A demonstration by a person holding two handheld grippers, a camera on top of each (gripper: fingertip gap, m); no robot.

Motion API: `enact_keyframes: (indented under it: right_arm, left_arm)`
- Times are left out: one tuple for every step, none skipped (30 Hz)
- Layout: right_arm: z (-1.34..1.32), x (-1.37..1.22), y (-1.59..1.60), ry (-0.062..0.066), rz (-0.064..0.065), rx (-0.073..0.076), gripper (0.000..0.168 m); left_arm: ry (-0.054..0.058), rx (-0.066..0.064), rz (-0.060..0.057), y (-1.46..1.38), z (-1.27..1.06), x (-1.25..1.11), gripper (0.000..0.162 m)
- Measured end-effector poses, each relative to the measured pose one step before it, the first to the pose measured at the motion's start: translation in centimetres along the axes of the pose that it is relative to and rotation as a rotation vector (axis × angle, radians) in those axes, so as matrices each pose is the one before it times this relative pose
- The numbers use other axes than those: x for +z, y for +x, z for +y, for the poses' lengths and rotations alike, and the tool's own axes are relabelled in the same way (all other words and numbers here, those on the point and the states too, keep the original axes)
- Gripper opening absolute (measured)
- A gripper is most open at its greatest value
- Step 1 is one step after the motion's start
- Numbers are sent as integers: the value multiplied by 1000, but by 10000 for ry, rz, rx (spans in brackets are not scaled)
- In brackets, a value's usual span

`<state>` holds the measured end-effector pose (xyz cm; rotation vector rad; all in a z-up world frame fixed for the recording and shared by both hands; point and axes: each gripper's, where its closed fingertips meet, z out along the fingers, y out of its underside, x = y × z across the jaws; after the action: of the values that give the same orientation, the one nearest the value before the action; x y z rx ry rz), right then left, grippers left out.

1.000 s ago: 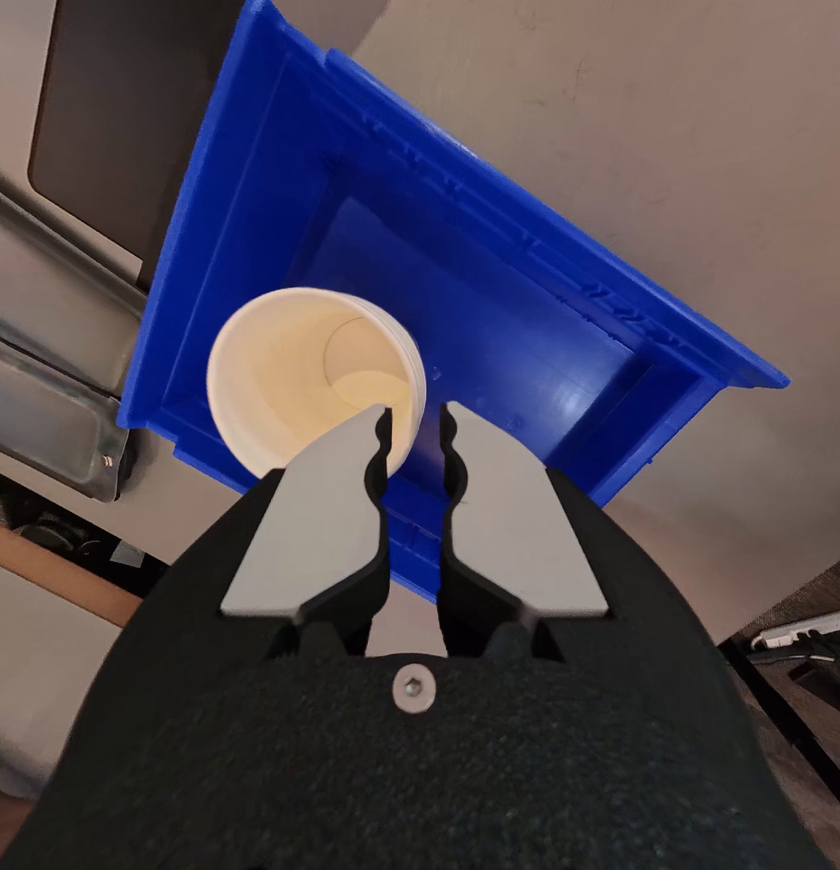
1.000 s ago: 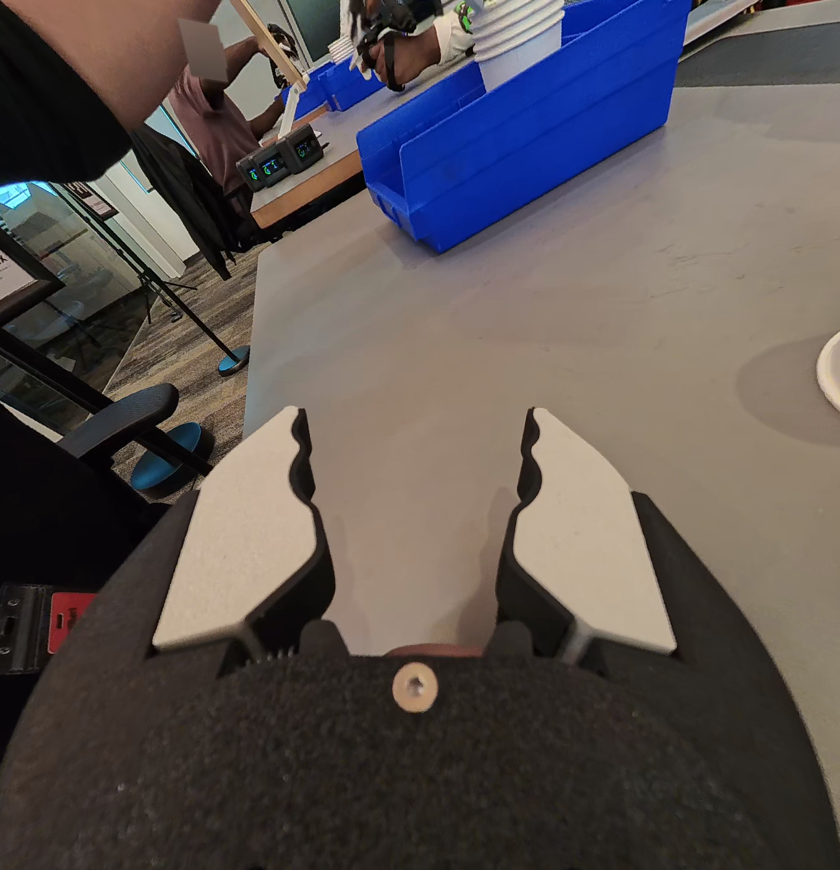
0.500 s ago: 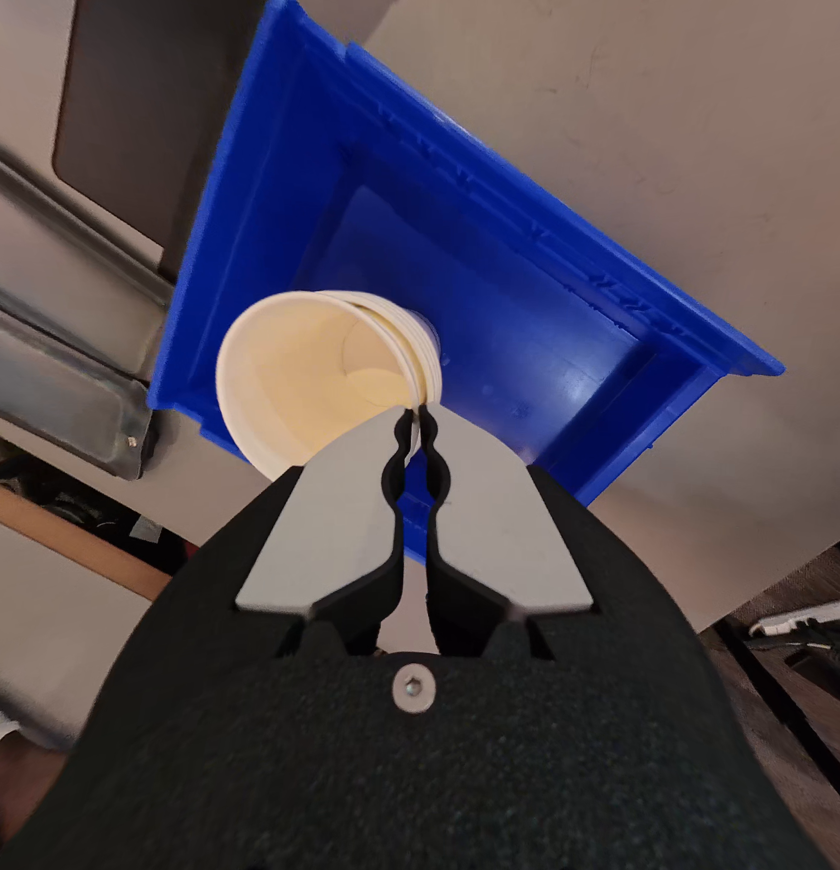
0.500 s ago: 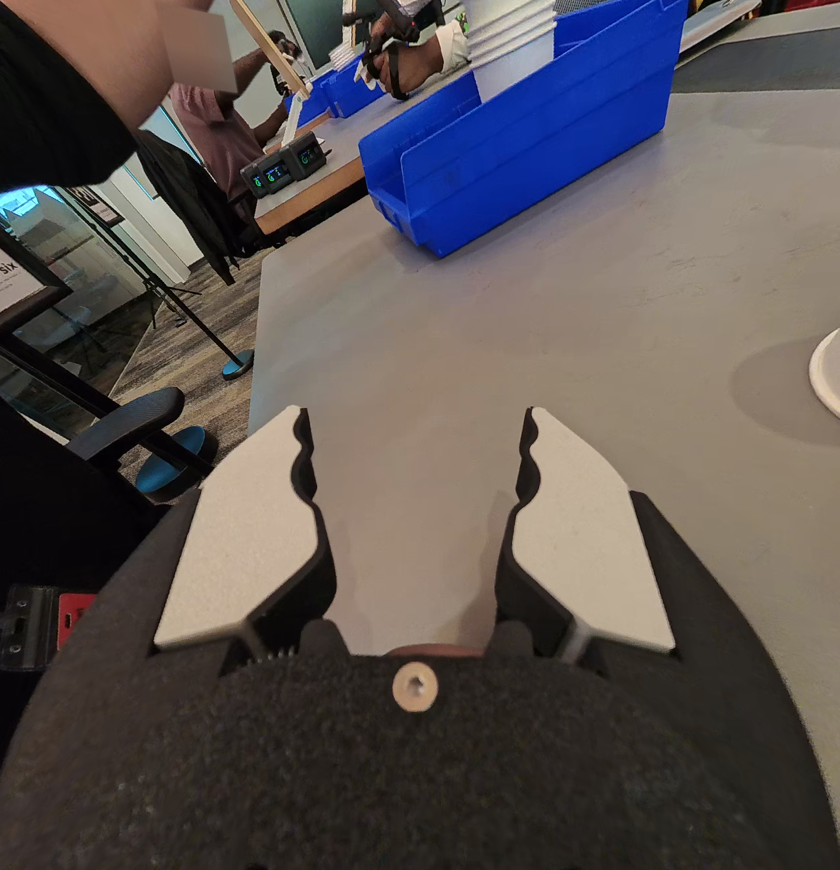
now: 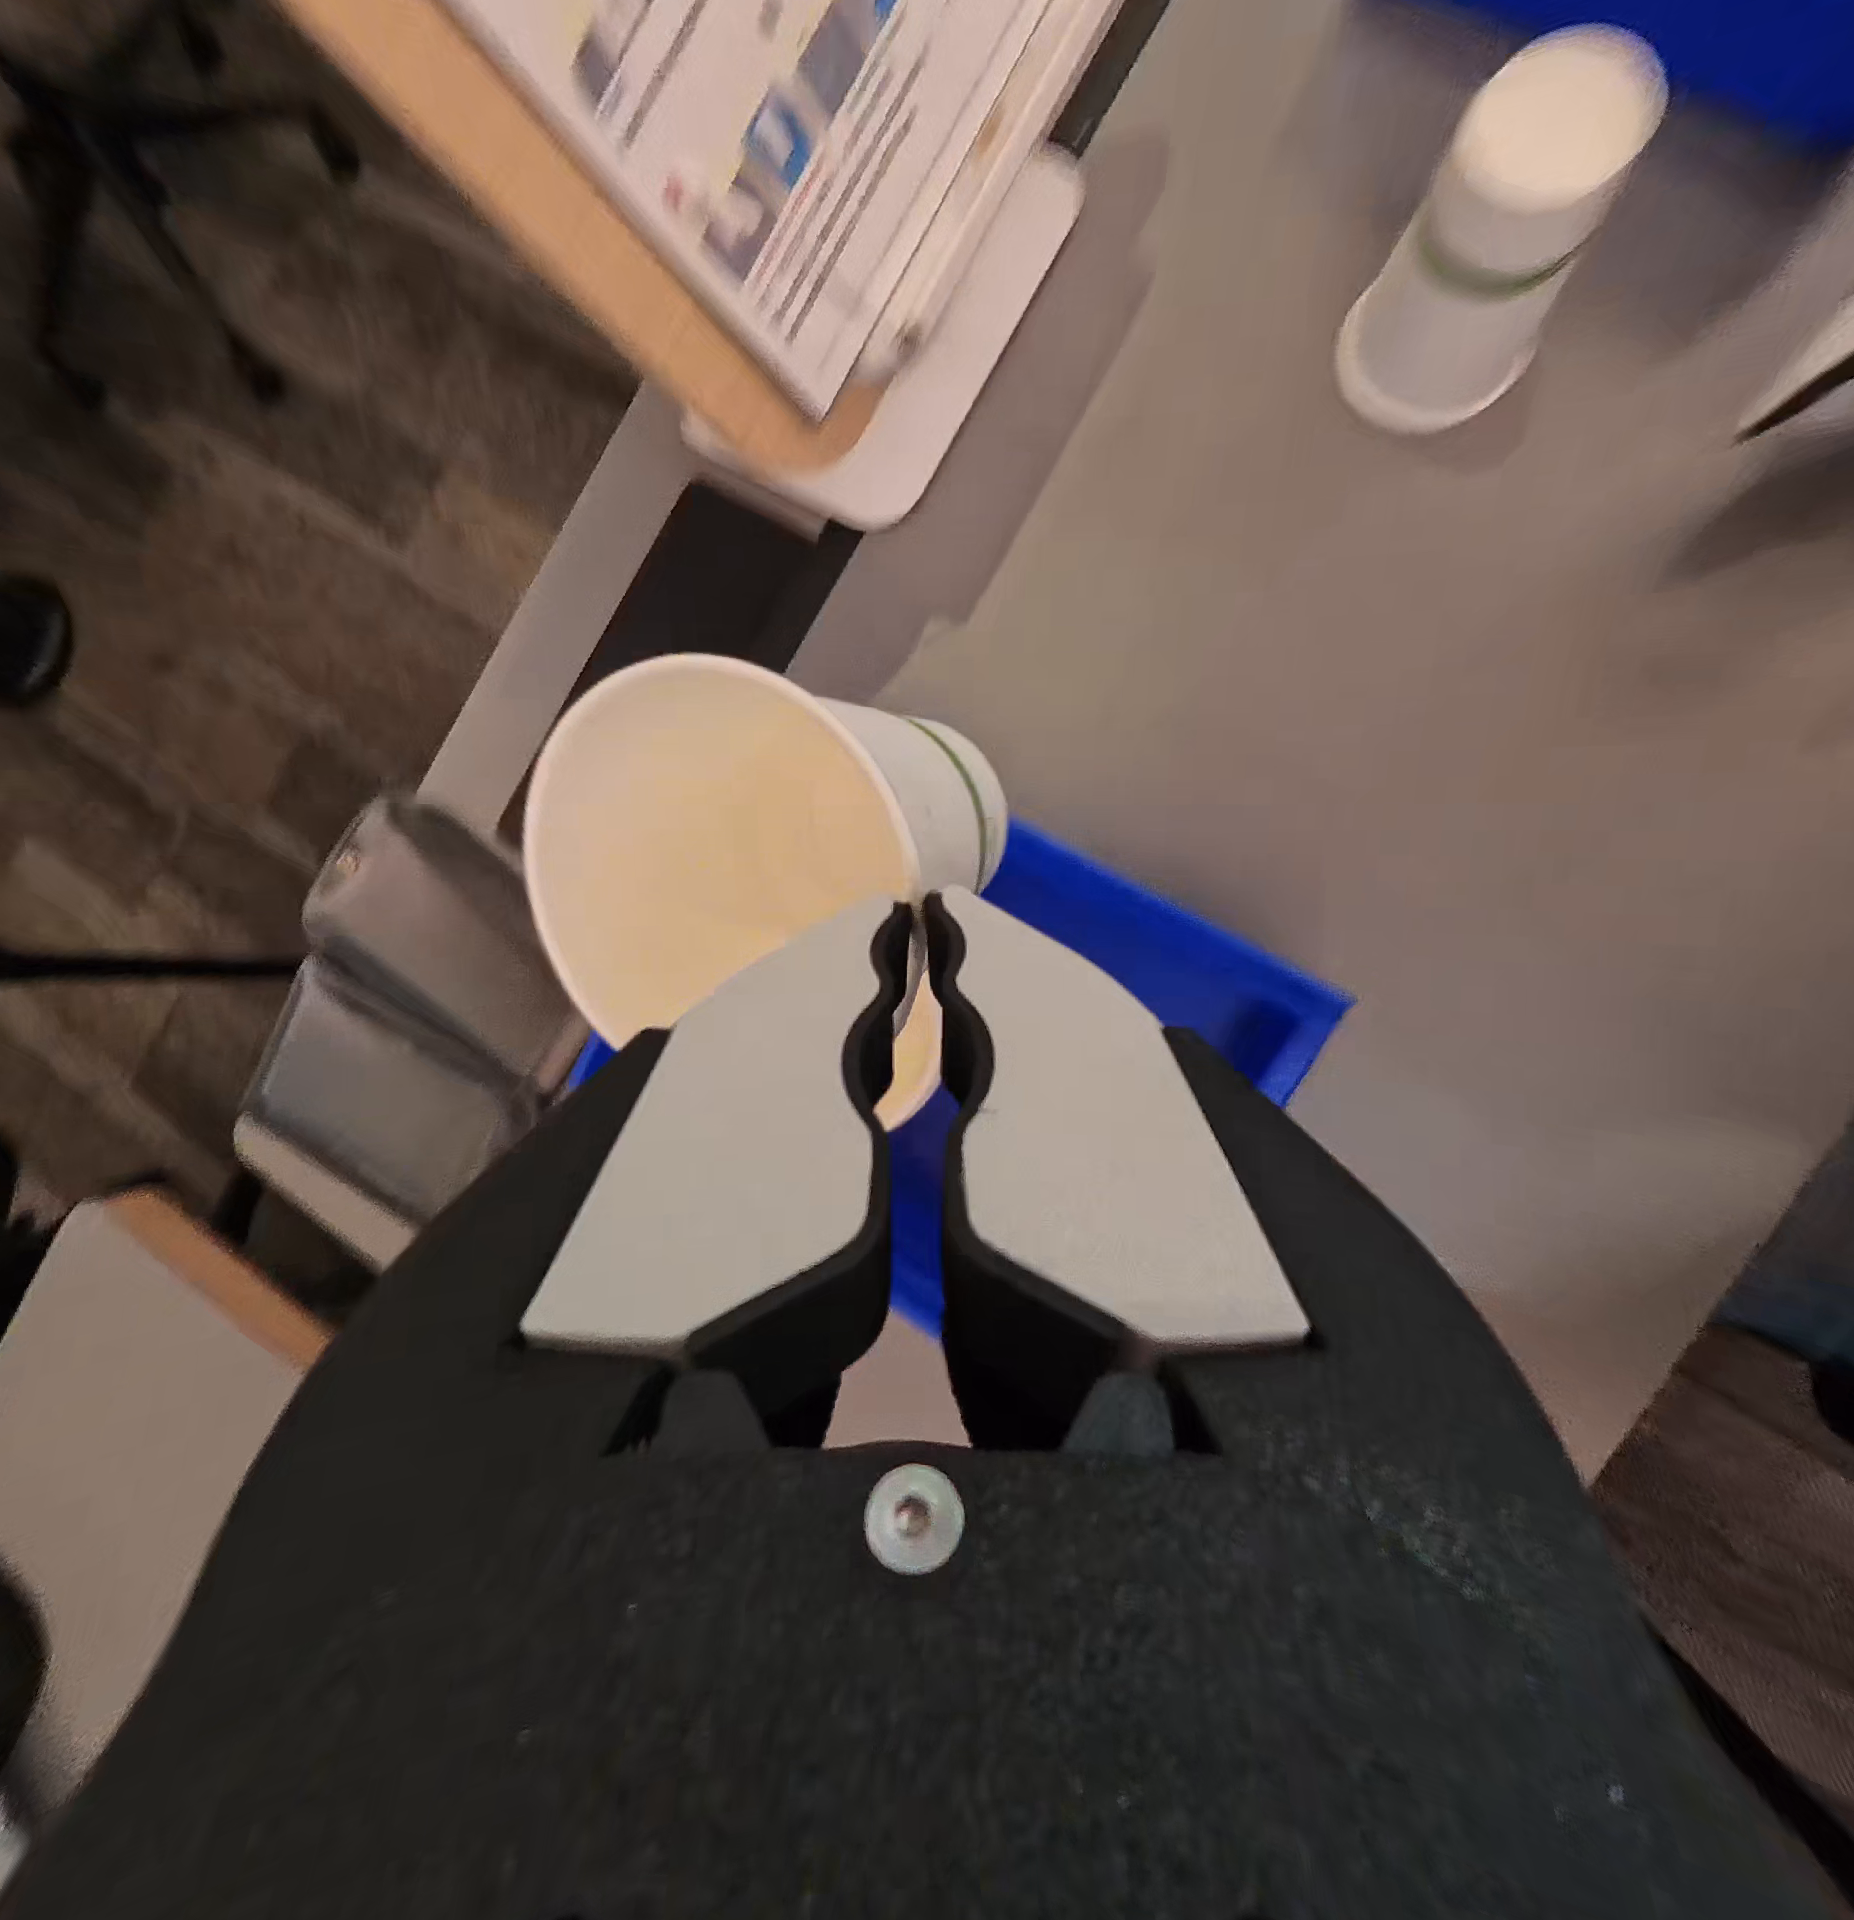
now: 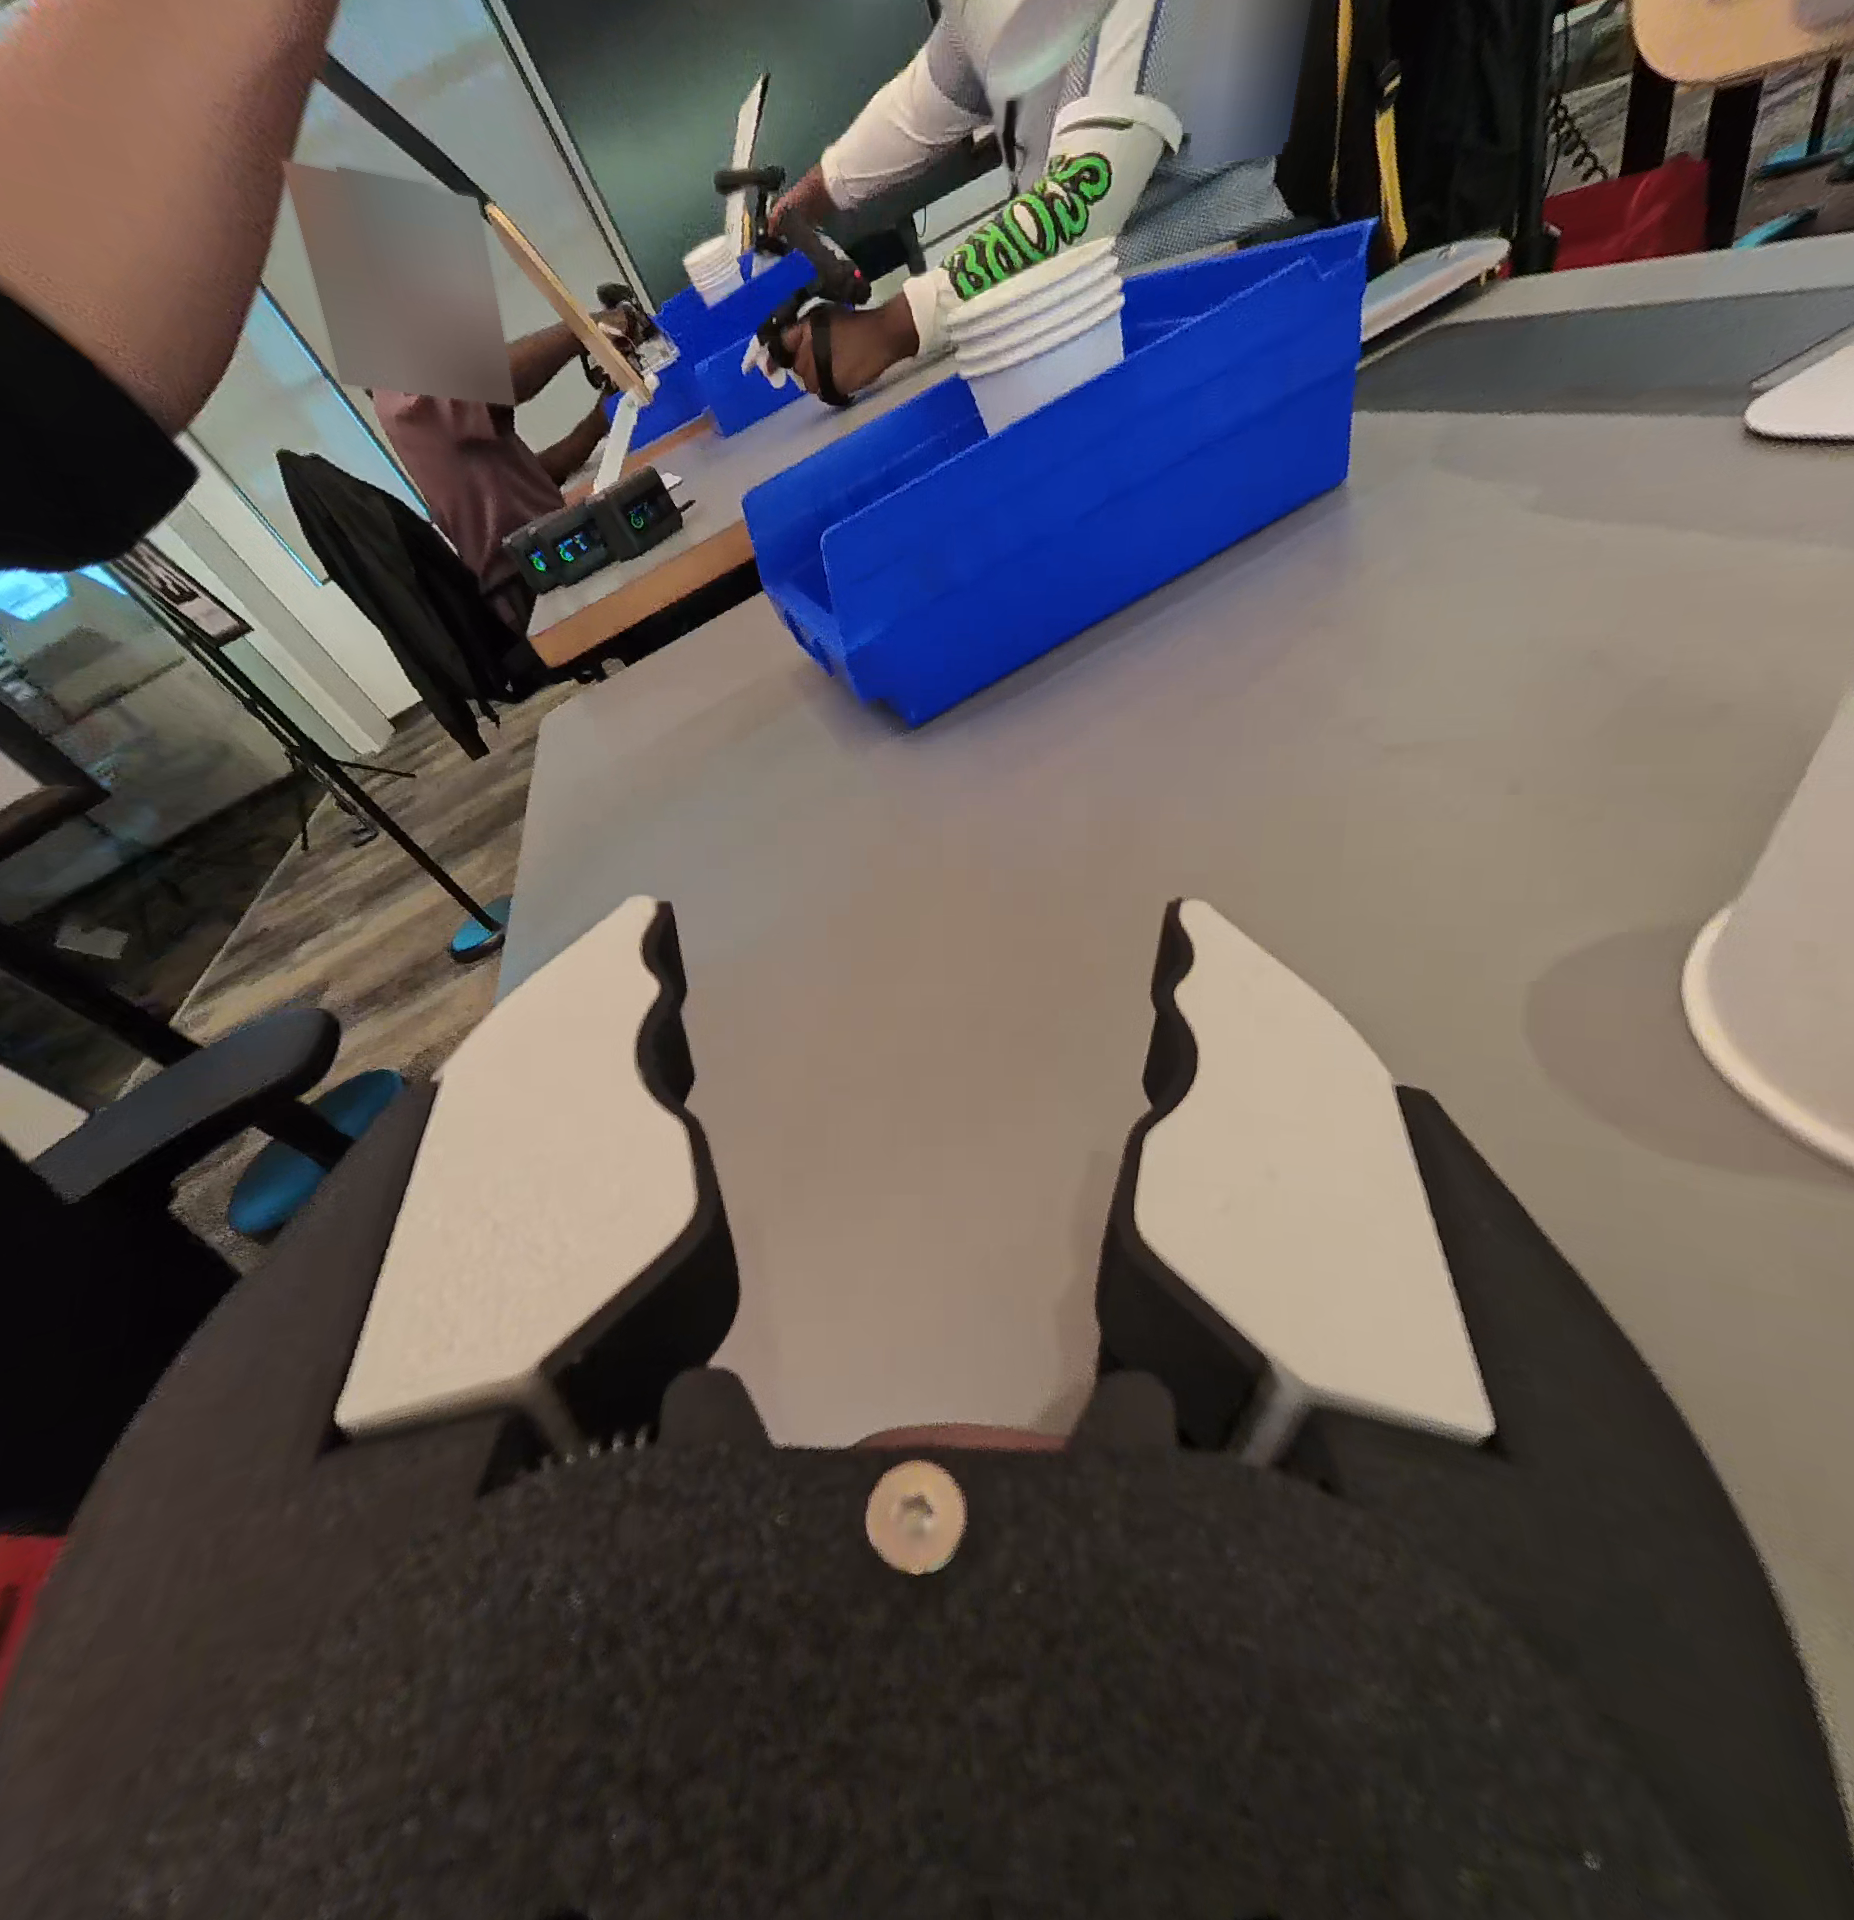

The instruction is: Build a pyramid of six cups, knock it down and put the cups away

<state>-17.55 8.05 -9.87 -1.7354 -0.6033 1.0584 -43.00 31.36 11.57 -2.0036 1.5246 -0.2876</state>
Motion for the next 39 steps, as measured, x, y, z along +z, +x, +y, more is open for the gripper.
enact_keyframes:
  right_arm:
    - [-270,743,280,-122,93,-223,87]
    - [-305,790,408,-238,211,-419,89]
    - [-388,808,473,-385,284,-554,93]
    - [-656,745,377,-394,211,-556,94]
    - [-1109,669,255,-214,104,-362,96]
    - [-1457,574,233,-38,17,-215,97]
    - [-1576,545,241,66,-41,-144,98]
    - [-1435,545,302,77,-104,-58,100]
    - [-1176,576,417,59,-133,85,104]
    - [-908,551,545,65,-88,199,108]
    - [-730,447,496,115,-84,205,111]
    - [-570,343,469,176,-36,170,113]
    - [-425,235,452,215,14,206,115]
    - [-278,107,363,231,15,215,117]
    - [-313,-37,172,344,-54,255,118]
    - [-415,-199,22,473,-107,229,118]
    - [-385,-294,-91,471,-135,156,118]
    - [-301,-358,-197,383,-145,95,118]
    - [-205,-378,-140,286,-76,28,118]
    - [-159,-336,-174,247,-113,47,117]
    - [-102,-272,-291,177,-225,143,115]
    - [-125,-265,-284,146,-223,179,109]
    - [-266,-335,-236,197,-186,119,100]
    - [-405,-415,-125,230,-107,54,88]
    - [-319,-396,64,138,5,62,86]
    - [-236,-369,67,27,-3,19,86]
    - [-300,-369,80,51,30,45,86]
    - [-460,-376,67,123,12,66,85]
    - [-602,-359,2,193,-49,139,85]
    - [-585,-308,-50,131,-99,217,85]
    - [-431,-206,-18,3,-66,210,85]
    - [-63,-85,84,-214,27,75,85]
    - [238,14,132,-395,66,-60,85]
    - [230,30,135,-370,53,-58,85]
    - [199,48,175,-361,66,5,84]
    - [346,71,210,-528,85,-46,84]
    - [292,88,287,-541,162,-113,84]
    - [216,93,396,-519,236,-143,84]
    - [223,115,362,-564,222,-217,84]
  left_arm:
    - [353,126,277,1145,-860,-145,3]
    - [170,231,140,1047,-626,85,3]
    - [62,228,177,1111,-558,233,3]
    - [75,190,285,1240,-663,371,3]
    - [61,207,221,1146,-734,499,3]
    - [-29,266,153,1041,-678,628,3]
    - [-49,267,195,1080,-709,736,3]
    - [-32,260,202,1058,-796,817,3]
    - [2,274,154,933,-895,842,3]
    - [43,265,169,898,-968,861,3]
    - [41,223,181,813,-942,853,3]
    - [81,184,139,649,-965,851,3]
    - [135,176,87,516,-960,777,2]
    - [209,136,161,562,-967,723,2]
    - [266,72,198,529,-949,671,2]
    - [244,54,190,473,-791,641,2]
    - [237,58,150,391,-678,588,2]
    - [231,58,88,267,-566,503,2]
    - [196,-3,140,288,-417,451,2]
    - [260,-50,176,282,-444,405,2]
    - [298,-54,164,243,-406,382,2]
    - [280,-78,172,222,-292,355,2]
    - [237,-85,130,156,-136,307,2]
    - [188,-92,25,-6,14,266,2]
    - [190,-102,-19,-60,90,166,2]
    - [233,-139,26,12,94,58,2]
    - [178,-130,-22,-21,261,26,2]
    - [141,-109,-55,-67,391,-7,2]
    - [137,-143,-4,6,486,-30,3]
    - [186,-181,68,93,531,4,3]
    - [249,-218,114,173,487,72,3]
    - [328,-199,33,87,390,108,3]
    - [346,-190,-64,-31,336,82,3]
    - [279,-198,-67,-39,429,52,3]
    - [206,-187,-66,-50,531,54,3]
    - [162,-204,-92,-121,585,49,4]
    - [146,-214,-96,-146,596,35,5]
    - [155,-201,-48,-86,558,12,11]
    - [155,-249,-38,-77,517,-57,20]
